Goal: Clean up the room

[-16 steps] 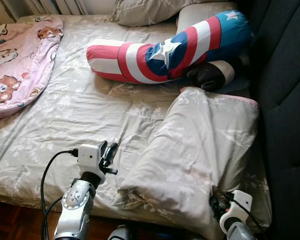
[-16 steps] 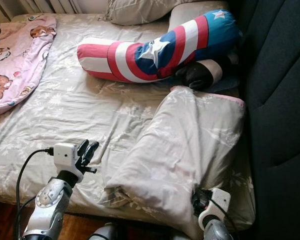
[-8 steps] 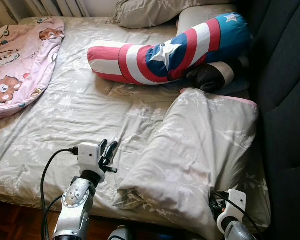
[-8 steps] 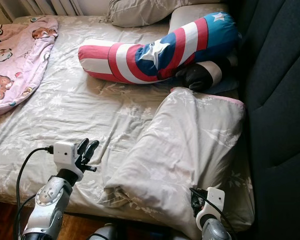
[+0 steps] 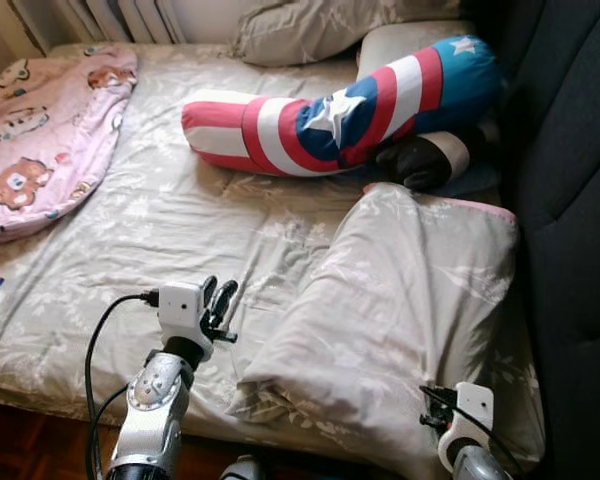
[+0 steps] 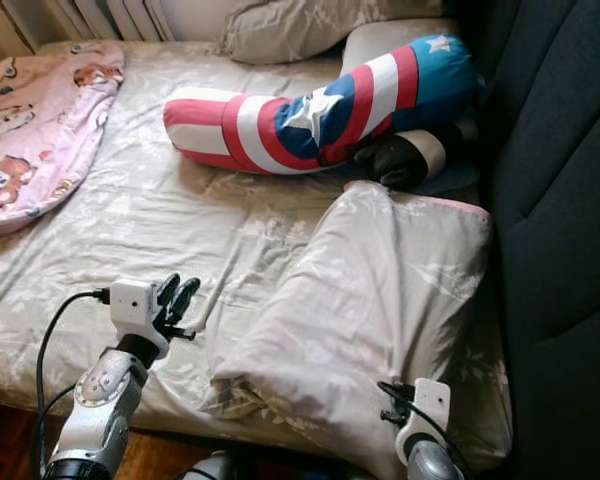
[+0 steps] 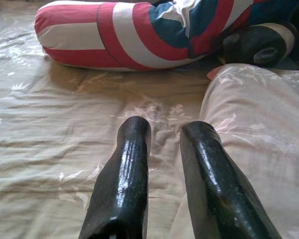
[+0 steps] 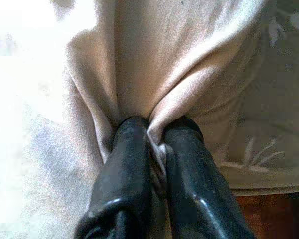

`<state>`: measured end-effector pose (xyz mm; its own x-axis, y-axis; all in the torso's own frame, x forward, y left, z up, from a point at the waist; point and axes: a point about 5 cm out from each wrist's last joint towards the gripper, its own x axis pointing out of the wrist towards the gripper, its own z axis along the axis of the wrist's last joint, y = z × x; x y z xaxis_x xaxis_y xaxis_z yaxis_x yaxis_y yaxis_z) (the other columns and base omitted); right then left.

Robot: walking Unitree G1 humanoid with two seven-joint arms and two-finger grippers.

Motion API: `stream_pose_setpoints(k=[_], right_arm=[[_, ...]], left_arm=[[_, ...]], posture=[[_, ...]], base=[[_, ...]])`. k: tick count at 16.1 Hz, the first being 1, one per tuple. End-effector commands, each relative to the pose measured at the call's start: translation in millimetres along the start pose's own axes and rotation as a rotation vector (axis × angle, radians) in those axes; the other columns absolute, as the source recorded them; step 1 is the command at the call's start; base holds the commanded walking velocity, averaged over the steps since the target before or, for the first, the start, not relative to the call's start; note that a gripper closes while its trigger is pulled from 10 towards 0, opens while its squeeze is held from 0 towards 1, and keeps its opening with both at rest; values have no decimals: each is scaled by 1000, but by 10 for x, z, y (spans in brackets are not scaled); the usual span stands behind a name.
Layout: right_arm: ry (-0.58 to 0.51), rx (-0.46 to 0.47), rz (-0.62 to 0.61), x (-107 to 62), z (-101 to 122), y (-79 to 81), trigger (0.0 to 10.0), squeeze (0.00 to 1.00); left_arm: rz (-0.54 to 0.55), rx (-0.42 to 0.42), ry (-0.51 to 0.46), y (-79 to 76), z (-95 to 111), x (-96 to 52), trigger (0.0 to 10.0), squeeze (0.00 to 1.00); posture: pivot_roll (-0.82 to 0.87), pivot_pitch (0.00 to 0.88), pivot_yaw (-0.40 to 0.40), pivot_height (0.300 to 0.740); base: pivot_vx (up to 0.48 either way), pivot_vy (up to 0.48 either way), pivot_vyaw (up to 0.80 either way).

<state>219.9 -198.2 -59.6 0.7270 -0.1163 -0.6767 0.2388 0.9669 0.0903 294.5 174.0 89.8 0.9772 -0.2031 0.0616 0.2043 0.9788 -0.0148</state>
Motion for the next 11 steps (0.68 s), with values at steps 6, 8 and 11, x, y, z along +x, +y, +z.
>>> stream_pose_setpoints(k=[6,8,11], right_arm=[[-67,-80,-326,-81,140,-600,0,0],[-156,-152,-452,-128,372,-855,0,0],[-272,-210,-680,-263,712,-1234,0,0]], left_arm=[[21,-29,14,-1,-55,37,10000,0],[27,-38,13,-4,-64,49,10000,0],[37,-44,14,0,-86,48,10000,0]], posture=[[37,147,72,697],[27,144,68,697],[21,141,63,697]], base=[[0,0,0],[0,0,0],[0,0,0]])
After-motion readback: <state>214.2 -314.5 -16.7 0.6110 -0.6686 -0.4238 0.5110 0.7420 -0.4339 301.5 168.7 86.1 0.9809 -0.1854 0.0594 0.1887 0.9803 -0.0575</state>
